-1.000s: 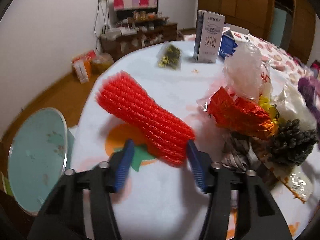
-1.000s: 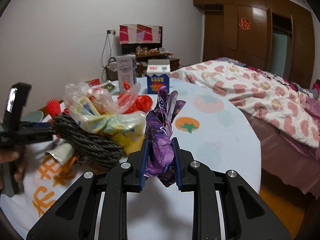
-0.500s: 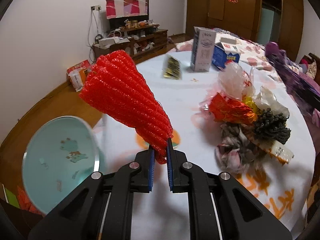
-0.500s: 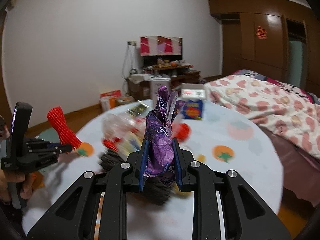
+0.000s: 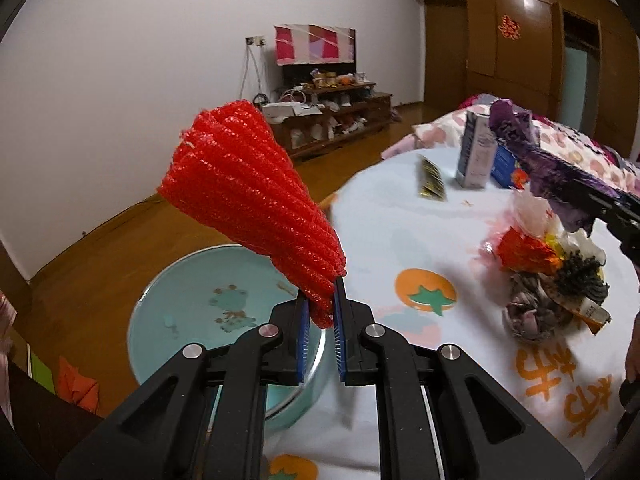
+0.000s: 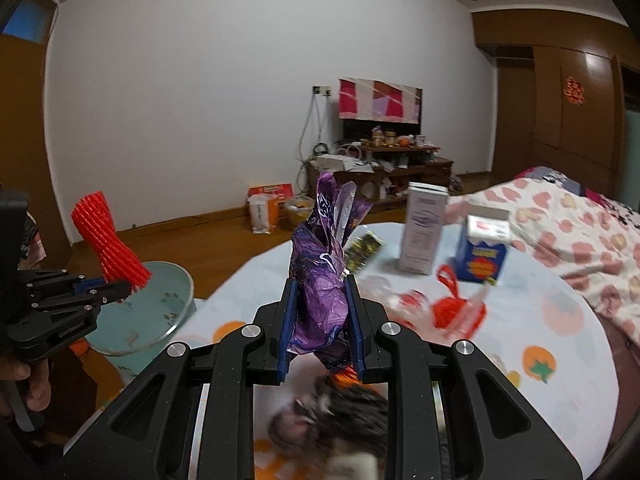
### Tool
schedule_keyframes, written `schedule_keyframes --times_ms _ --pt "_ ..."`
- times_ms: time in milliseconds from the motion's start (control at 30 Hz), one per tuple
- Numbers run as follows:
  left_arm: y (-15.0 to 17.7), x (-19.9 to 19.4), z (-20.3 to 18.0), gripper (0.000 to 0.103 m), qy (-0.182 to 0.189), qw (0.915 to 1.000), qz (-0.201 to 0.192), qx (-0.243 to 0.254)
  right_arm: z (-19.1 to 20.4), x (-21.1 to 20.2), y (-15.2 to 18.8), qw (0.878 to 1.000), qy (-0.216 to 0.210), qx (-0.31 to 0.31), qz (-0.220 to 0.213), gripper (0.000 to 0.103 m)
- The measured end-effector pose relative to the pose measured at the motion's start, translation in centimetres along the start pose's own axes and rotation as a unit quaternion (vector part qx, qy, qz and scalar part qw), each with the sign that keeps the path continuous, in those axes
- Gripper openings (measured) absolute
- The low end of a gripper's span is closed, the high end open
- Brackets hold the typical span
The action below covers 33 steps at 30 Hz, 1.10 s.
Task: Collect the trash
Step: 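Carry both items over the blue bin and open both tools to drop them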
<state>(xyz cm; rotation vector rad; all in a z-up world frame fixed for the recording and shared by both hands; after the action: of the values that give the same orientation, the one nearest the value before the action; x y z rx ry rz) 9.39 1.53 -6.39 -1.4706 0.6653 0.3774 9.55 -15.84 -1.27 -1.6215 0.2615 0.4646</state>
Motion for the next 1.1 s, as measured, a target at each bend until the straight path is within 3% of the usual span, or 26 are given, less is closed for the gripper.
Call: schedule_keyframes --times_ms 367,1100 --pt "0.2 -1.4 3.7 0.011 -0.027 0.9991 -0.016 -0.03 5.2 2.7 -1.3 0.999 -0.031 -0.045 -0.001 0.024" --pt "1.4 -1.5 9.9 0.011 -0.094 0.9935 -0.003 -0.065 12.7 7.7 -1.7 0.991 -0.098 -0.095 0.008 0.024"
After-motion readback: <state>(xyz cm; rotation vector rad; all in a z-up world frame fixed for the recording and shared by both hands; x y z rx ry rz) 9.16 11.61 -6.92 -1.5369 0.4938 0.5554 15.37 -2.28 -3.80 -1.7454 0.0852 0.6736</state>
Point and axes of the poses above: each gripper's, at about its wrist camera, not at the fingertips, and x roughly the way its jaws point, z to its left, y to its underside, the point moved 2 cm from there along x, roughly the way its jaws point, and after that the axes turned 8 degrees about y, right-handed, at the moved point
